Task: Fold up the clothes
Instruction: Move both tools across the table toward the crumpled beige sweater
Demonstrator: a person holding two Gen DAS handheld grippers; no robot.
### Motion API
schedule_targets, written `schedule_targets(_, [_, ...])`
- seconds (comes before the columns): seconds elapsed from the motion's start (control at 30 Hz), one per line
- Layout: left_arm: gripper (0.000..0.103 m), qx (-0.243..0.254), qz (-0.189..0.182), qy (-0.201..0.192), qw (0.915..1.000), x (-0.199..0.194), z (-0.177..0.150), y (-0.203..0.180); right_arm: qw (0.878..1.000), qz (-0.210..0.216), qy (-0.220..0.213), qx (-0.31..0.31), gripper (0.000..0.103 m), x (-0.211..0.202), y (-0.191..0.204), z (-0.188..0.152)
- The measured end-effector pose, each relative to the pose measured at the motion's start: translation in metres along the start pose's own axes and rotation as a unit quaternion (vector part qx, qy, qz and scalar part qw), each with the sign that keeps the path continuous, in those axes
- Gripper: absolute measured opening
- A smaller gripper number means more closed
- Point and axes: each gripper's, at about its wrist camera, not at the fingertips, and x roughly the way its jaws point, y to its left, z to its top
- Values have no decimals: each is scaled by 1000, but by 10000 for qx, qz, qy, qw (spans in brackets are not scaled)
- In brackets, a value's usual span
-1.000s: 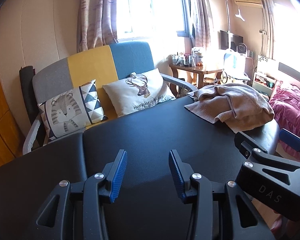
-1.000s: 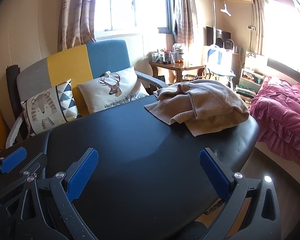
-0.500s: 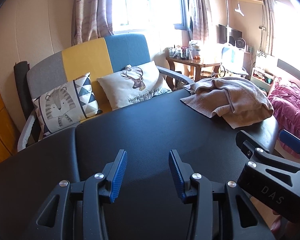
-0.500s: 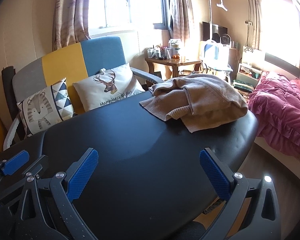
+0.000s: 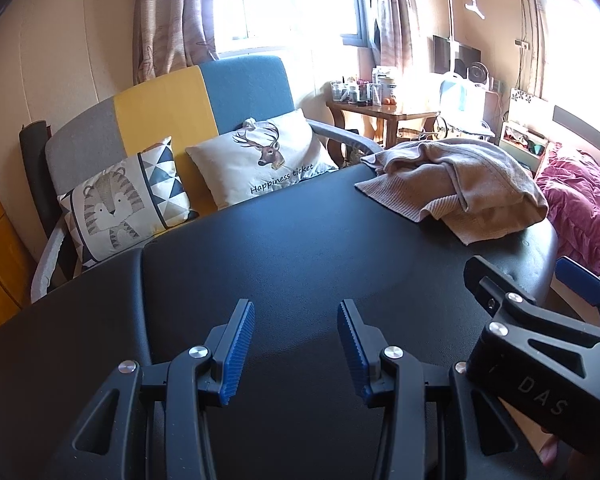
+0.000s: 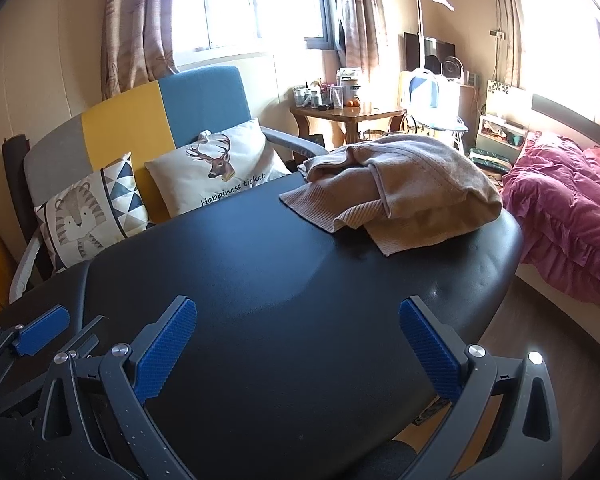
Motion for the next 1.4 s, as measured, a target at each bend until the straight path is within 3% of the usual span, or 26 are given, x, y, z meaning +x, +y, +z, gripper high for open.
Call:
schedule_targets(0.57, [44,-20,268,378,9989,24,1,6,9982,-104,317,505,103,29,-37,-3])
schedule_targets(1.1, [44,68,309,428,9986,30,-1,2,9991,-205,238,290,103,32,-32,-5])
schedule_targets(1.33, [44,92,289,310,9991,29,-2,7,9986,-320,236,352,103,64,-66,14])
schedule_targets(1.4, [44,88,304,337,9989,33,-2,9,9987,-181,50,473,103,71,-82,19])
